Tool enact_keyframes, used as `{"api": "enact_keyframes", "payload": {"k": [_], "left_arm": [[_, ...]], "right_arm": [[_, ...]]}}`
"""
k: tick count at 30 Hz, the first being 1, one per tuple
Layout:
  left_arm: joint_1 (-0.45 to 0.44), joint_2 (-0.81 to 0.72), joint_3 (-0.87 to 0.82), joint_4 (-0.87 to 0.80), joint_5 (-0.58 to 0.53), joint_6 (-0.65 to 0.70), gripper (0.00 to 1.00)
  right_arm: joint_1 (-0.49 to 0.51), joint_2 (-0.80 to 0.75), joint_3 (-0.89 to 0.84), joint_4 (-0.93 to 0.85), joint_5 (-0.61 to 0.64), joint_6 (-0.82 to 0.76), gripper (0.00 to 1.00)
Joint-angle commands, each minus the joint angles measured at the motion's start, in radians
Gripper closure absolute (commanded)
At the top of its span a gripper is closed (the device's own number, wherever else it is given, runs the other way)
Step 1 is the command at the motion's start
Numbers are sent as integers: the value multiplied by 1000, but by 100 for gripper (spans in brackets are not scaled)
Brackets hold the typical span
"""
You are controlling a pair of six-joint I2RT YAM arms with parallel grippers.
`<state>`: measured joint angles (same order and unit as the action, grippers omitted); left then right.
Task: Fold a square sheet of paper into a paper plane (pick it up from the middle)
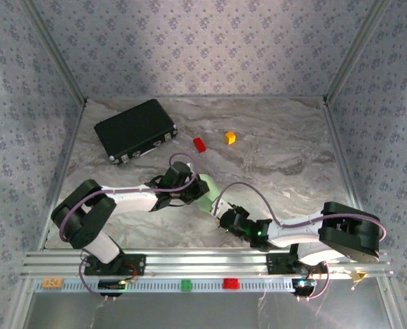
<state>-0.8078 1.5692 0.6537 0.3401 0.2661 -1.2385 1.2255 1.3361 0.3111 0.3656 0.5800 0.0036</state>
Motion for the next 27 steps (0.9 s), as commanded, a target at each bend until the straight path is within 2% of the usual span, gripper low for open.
{"api": "enact_keyframes", "payload": {"k": [1, 3, 14, 22, 25, 27], "left_arm": [[-2, 0, 24, -11, 16, 23, 97], [-1, 0, 24, -12, 15, 23, 96], [-1, 2, 24, -21, 10, 21, 94], [0, -47, 11, -64, -39, 28, 50], [2, -86, 8, -115, -72, 40, 39], [4, -115, 8, -153, -97, 52, 36]], "right_arm": [[-11, 0, -4, 0, 6, 28, 79], [-13, 1, -3, -2, 3, 30, 82], [-23, -6, 0, -8, -32, 53, 84], [-70, 5, 1, -13, -129, 134, 87], [-81, 20, 3, -6, -162, 152, 88], [-92, 33, 6, -3, -190, 162, 89]]}}
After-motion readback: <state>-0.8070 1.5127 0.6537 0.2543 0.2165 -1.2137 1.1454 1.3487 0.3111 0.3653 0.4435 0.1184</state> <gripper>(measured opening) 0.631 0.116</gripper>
